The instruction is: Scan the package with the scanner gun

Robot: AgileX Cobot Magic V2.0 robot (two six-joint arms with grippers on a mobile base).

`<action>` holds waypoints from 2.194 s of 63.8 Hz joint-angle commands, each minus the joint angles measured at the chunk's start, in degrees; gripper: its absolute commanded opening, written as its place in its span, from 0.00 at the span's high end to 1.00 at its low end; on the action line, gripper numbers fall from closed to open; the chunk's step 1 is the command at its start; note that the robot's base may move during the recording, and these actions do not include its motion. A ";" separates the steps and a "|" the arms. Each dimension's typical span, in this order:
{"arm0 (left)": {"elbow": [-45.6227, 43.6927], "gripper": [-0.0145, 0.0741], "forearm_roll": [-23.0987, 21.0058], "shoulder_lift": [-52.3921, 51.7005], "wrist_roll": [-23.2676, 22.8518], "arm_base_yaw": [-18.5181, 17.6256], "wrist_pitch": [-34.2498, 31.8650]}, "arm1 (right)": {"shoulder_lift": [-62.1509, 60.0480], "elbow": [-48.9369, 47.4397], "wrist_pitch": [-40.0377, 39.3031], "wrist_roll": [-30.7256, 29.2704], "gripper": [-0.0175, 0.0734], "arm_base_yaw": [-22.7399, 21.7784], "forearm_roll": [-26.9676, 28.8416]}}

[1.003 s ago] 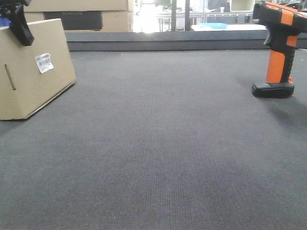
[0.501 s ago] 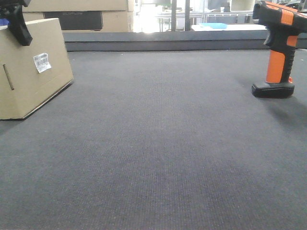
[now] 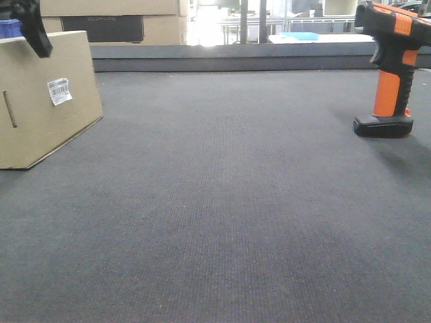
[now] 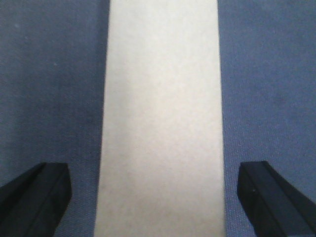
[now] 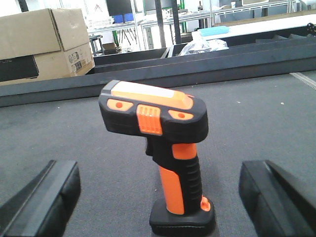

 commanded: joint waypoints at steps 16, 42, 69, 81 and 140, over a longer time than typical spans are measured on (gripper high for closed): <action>-0.13 0.19 1.93 -9.93 -1.14 -0.28 -0.73 | -1.98 0.44 -0.37 0.10 0.20 -0.01 -0.16; 0.71 0.96 1.25 -17.00 -1.14 -0.28 4.45 | -17.91 0.44 20.94 0.10 0.82 -0.01 -0.85; 26.09 0.96 -5.37 -30.80 -1.17 -0.28 -21.15 | -35.34 0.44 42.22 0.10 0.99 -0.01 -2.16; 40.67 0.96 -6.59 -40.20 -1.17 -0.28 -37.85 | -38.97 0.44 42.64 0.10 0.99 -0.01 -4.92; 58.73 0.96 2.65 -82.53 -1.07 -0.28 -36.14 | -62.54 0.48 55.05 0.10 0.99 -0.01 -6.18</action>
